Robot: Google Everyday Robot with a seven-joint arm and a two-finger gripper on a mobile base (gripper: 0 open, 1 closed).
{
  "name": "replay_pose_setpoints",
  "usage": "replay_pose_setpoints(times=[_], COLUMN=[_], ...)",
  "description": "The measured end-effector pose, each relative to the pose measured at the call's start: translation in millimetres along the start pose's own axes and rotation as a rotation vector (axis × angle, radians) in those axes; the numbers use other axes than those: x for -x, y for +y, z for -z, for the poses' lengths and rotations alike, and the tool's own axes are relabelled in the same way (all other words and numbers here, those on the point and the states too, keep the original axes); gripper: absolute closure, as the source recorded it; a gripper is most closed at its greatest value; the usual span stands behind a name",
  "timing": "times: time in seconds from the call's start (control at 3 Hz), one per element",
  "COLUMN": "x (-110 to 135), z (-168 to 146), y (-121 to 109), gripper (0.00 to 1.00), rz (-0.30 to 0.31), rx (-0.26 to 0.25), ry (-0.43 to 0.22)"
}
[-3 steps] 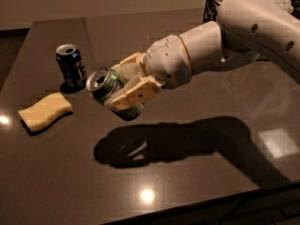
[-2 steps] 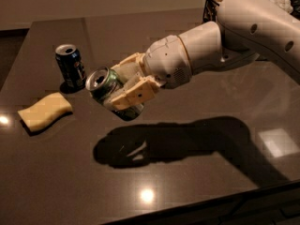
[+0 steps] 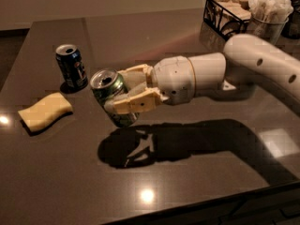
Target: Place green can upright
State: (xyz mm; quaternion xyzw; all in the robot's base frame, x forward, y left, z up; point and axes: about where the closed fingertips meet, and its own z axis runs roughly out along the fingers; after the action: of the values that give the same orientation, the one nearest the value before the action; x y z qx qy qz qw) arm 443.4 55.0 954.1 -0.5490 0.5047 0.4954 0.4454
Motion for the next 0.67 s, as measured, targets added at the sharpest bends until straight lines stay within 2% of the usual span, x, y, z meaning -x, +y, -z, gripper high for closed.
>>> replay_pose_setpoints(times=[0.33, 0.67], x=[3, 1], z=[2, 8], y=[-12, -27], gripper=[1.0, 1.0], rz=[-0.038, -0.057], rx=[-0.056, -0.131], ry=[-0.193, -0.288])
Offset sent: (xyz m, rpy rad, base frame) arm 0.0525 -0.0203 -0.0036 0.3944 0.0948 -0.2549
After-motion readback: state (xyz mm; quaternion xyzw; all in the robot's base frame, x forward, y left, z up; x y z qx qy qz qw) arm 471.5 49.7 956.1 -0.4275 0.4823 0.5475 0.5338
